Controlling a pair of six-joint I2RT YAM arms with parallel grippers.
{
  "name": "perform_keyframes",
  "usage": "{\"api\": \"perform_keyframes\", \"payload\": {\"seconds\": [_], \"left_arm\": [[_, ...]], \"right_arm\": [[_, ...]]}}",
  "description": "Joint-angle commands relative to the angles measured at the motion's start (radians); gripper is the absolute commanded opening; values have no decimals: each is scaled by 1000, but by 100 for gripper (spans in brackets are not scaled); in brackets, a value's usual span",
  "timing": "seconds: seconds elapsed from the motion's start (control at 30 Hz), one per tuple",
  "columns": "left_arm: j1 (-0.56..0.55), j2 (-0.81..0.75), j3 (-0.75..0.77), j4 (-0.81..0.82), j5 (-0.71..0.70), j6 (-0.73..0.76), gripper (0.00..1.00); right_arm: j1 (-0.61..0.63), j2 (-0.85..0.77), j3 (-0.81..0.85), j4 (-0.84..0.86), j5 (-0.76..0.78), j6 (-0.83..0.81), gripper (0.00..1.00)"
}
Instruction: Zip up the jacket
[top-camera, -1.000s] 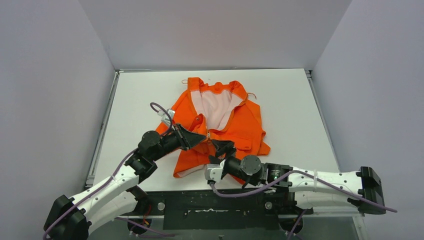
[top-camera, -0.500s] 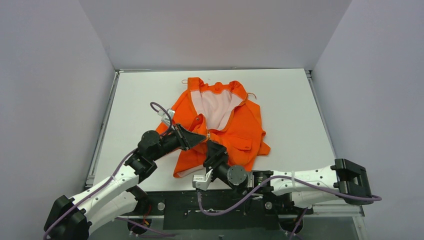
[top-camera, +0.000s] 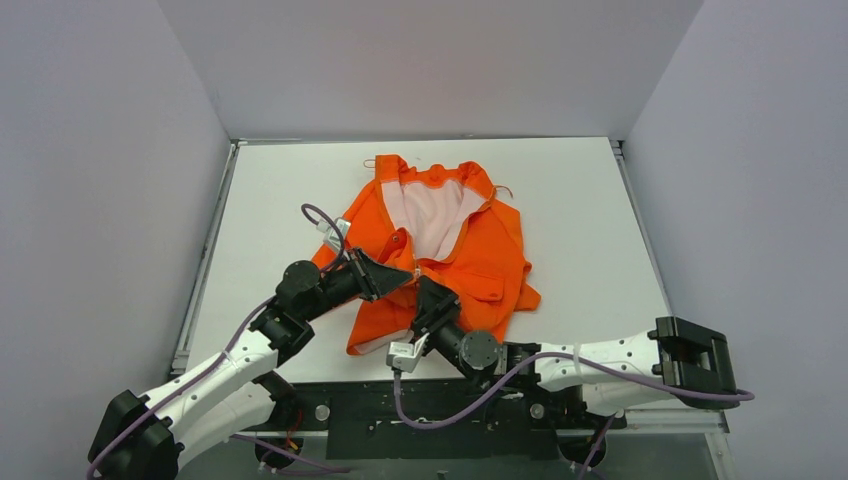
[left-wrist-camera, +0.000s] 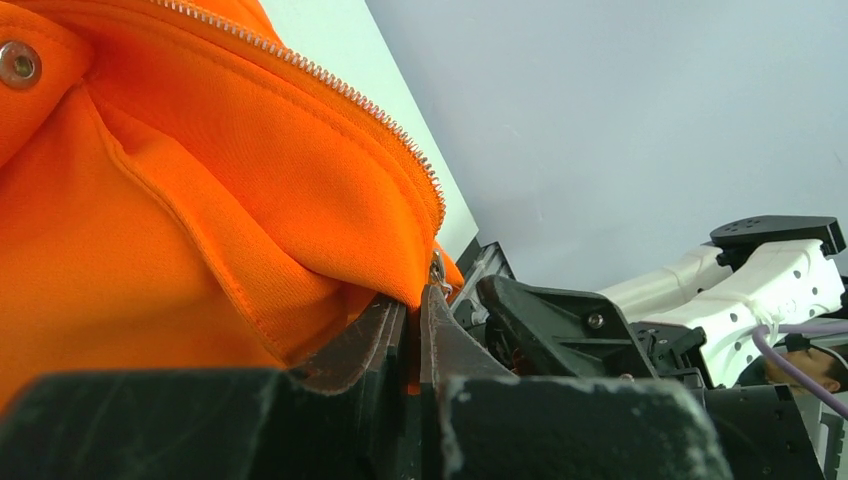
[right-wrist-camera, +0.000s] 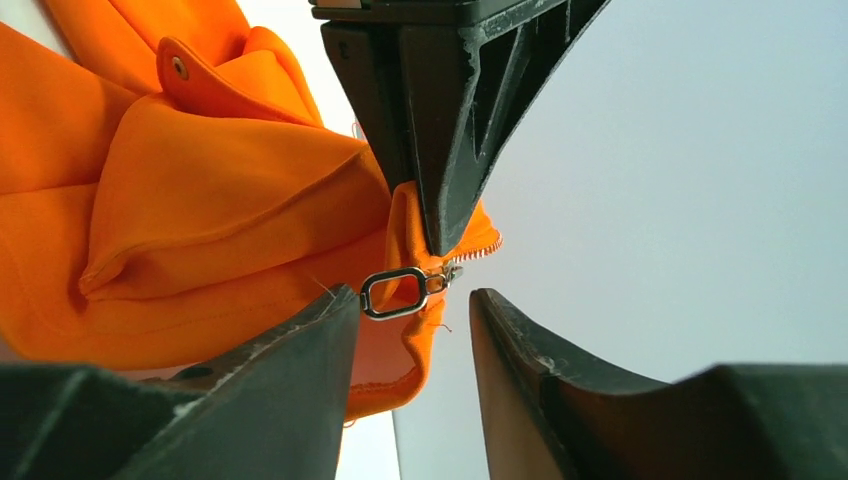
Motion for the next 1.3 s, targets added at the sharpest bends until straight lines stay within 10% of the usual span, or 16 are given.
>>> {"api": "perform_keyframes", "payload": {"seconds": [0.0,0.4,0.83,1.27], "left_arm": [[6,-5,58,43,21,-3,0],[7,-5,53,41,23,1,0],[12,6,52,44,96,38,0],[14,12,59,50,187,74,0]], "right_arm": [[-5,32,-5,122,15,6,42],[-12,-4,3,104,13,46,0],[-198,-183,208,-434,-360,493,0],[-358,-150,329,-583,-580,646,0]]}}
